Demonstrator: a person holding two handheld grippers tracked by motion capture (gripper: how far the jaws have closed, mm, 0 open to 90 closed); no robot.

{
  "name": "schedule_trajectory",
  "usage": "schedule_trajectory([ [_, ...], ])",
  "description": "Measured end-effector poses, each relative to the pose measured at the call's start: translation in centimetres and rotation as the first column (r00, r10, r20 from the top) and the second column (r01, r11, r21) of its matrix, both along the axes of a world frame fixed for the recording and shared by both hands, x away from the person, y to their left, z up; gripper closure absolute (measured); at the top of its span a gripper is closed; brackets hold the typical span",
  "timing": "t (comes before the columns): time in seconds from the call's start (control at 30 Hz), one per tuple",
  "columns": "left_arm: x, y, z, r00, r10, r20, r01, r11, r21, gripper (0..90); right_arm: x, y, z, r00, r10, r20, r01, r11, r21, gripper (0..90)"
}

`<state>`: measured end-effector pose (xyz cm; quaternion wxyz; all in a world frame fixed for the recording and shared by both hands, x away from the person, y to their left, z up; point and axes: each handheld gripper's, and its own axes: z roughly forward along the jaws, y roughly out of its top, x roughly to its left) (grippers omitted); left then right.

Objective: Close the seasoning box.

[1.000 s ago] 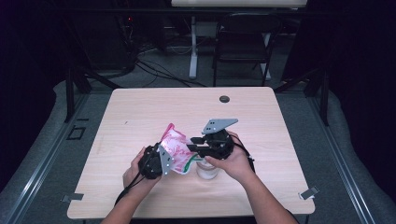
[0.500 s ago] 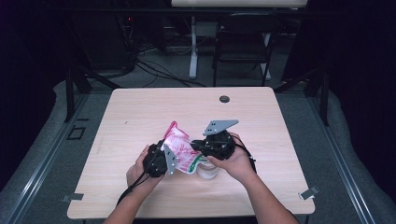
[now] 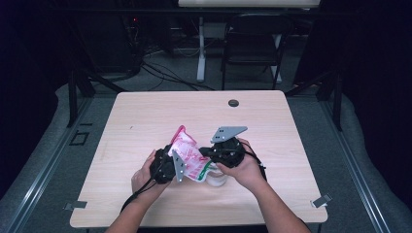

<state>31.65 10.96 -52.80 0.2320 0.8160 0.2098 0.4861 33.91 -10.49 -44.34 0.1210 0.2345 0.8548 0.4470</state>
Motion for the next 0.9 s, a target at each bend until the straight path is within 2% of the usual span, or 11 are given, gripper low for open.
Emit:
schedule_trajectory([
  [0.33,-0.03,-0.06,0.14,0.9995,-0.002,0.031,0.001,0.9995,0.032,61.1,-0.08,-0.09,0.04,1.0,0.004,0.006,-0.004,1.0,0.007,90.0],
  [0.5,0.01,-0.14,0.4,0.9986,-0.001,0.054,-0.002,0.9981,0.061,61.1,-0.07,-0.27,0.04,1.0,0.001,0.006,-0.001,1.0,0.014,90.0],
  [0.63,0.16,-0.24,0.46,0.9986,-0.005,0.053,0.001,0.9976,0.069,61.1,0.02,-0.44,-0.02,1.0,0.001,0.0,-0.002,1.0,0.018,90.0],
  [0.7,0.33,-0.27,0.56,0.9985,-0.011,0.054,0.006,0.9953,0.096,61.1,0.12,-0.52,-0.12,1.0,-0.002,-0.004,0.002,1.0,0.023,90.0],
  [0.8,0.5,-0.31,0.51,0.998,-0.016,0.061,0.01,0.9957,0.092,61.1,0.29,-0.62,-0.16,1.0,-0.004,-0.008,0.004,1.0,0.022,90.0],
  [0.9,0.53,-0.32,0.59,0.9979,-0.018,0.063,0.011,0.9938,0.111,61.1,0.33,-0.68,-0.17,0.9999,-0.006,-0.009,0.006,1.0,0.02,90.0],
])
